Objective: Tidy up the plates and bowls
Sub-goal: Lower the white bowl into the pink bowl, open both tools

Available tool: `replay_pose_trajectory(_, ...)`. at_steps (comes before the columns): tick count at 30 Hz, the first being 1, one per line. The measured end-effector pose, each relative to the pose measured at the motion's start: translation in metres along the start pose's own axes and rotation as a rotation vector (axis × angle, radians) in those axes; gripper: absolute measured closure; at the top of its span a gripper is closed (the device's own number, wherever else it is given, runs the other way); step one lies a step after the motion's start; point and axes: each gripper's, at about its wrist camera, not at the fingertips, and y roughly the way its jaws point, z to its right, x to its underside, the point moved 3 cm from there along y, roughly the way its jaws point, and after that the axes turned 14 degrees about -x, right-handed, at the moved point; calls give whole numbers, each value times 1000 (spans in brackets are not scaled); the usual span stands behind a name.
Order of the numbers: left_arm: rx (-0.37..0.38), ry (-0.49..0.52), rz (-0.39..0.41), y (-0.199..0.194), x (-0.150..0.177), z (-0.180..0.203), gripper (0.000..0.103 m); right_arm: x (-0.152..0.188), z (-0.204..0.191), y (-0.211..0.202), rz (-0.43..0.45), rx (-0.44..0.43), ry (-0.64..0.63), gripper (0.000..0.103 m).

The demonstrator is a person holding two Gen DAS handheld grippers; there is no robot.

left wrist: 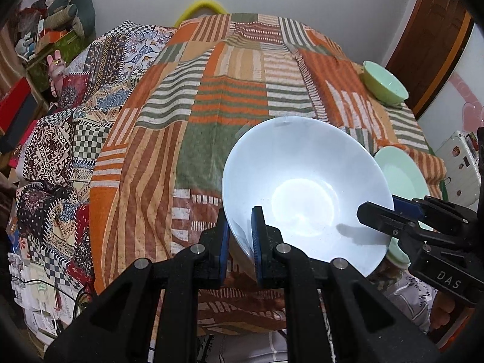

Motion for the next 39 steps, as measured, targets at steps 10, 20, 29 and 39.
replay_pose_trajectory(10,-24,19,-29,15,7,3,90,5,4,11,-36,7,11,76)
replay_pose_trajectory(20,-58,49,-39,24,12,6,90,6,1,15,-46,23,-19,75)
replay_pose_trajectory(29,-114,113,-40,28,14,15,86,3,-4,16,-55,70,-67,74)
replay_pose_trajectory(39,-101,86,14,1,-4,11,83,-10,-10,-9,51,88,-121,48)
